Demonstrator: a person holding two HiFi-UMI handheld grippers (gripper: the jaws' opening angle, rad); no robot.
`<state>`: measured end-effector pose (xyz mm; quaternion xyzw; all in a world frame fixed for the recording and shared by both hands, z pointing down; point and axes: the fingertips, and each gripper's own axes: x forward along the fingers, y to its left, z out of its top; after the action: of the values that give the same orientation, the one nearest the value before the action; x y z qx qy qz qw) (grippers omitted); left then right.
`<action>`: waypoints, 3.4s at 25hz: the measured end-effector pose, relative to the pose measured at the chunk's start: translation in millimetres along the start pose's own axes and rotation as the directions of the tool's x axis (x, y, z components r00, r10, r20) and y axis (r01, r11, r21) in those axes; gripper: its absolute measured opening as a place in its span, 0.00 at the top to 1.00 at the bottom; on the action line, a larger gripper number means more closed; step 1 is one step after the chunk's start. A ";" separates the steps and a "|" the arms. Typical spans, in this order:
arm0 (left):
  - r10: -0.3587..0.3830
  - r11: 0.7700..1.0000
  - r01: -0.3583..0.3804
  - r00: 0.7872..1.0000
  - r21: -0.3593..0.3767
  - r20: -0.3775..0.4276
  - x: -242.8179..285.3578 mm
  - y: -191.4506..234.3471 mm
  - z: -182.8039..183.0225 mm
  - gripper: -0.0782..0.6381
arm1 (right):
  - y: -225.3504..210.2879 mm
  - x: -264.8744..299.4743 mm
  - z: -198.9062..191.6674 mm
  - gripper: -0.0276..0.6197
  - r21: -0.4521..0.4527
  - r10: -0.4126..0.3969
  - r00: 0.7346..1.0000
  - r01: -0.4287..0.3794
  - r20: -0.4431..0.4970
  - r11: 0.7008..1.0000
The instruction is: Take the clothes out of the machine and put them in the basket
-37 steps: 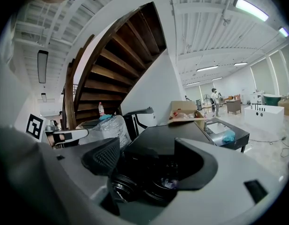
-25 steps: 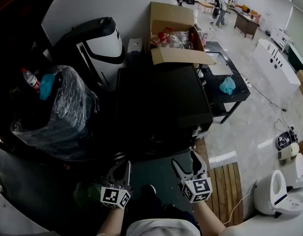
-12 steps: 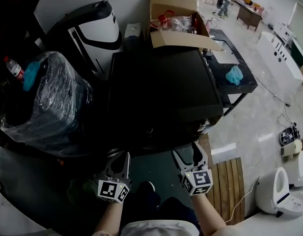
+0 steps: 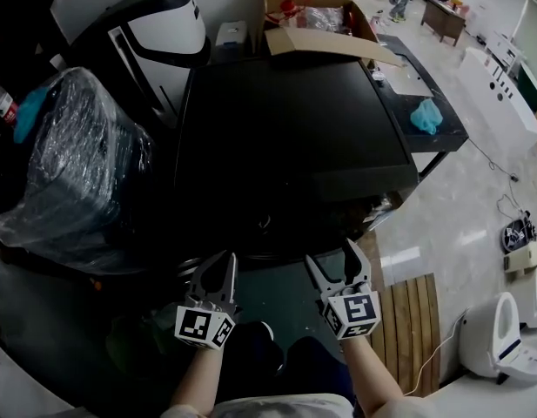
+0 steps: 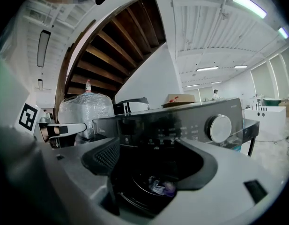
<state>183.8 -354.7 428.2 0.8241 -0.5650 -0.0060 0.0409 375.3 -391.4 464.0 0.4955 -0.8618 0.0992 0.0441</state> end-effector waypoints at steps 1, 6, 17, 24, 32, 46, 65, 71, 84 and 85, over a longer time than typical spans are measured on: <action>0.001 1.000 -0.001 1.000 0.002 0.007 1.8 1.5 -3.7 0.86 | 0.6 5.0 -7.8 0.39 0.003 0.004 1.000 -0.004 0.002 1.000; -0.001 1.000 0.001 1.000 0.022 0.026 12.3 1.9 -40.0 0.86 | -3.1 24.1 -47.8 0.39 0.014 0.015 1.000 -0.015 0.010 1.000; -0.006 0.999 0.002 0.996 0.044 0.087 34.1 6.8 -122.5 0.86 | -11.1 57.6 -133.4 0.39 0.011 0.037 0.998 -0.038 0.044 0.999; 0.005 0.998 -0.010 0.997 0.060 0.082 35.8 9.1 -180.0 0.86 | -25.0 75.7 -191.0 0.38 -0.046 0.021 0.999 -0.019 0.043 0.999; -0.002 0.999 -0.002 0.995 0.043 0.095 49.4 -0.9 -213.3 0.86 | -38.7 77.9 -230.2 0.38 -0.043 0.019 0.999 -0.017 0.049 0.999; 0.023 0.995 -0.027 0.999 0.094 0.043 52.2 -8.6 -261.2 0.86 | -45.4 81.8 -265.4 0.37 -0.047 0.015 1.000 -0.014 0.024 0.999; 0.043 0.997 -0.044 0.999 0.070 0.015 56.2 -0.3 -266.8 0.86 | -52.1 115.4 -301.1 0.38 -0.003 -0.033 0.998 0.033 -0.049 0.999; 0.036 0.999 -0.035 0.999 0.033 -0.004 57.7 3.4 -276.0 0.86 | -64.5 139.7 -312.9 0.38 0.008 -0.065 0.995 0.066 -0.080 0.998; -0.011 1.000 0.011 1.000 -0.023 -0.001 60.8 -15.0 -280.0 0.86 | -88.6 201.7 -333.4 0.38 0.011 -0.102 0.981 0.106 -0.164 0.994; -0.016 1.000 0.016 1.000 -0.021 -0.001 60.8 -16.9 -280.3 0.86 | -89.1 205.7 -333.6 0.38 0.010 -0.104 0.980 0.107 -0.168 0.994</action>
<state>237.2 -388.2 708.5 0.8281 -0.5582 -0.0118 0.0500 340.8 -537.2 837.0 0.5307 -0.8267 0.1461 0.1167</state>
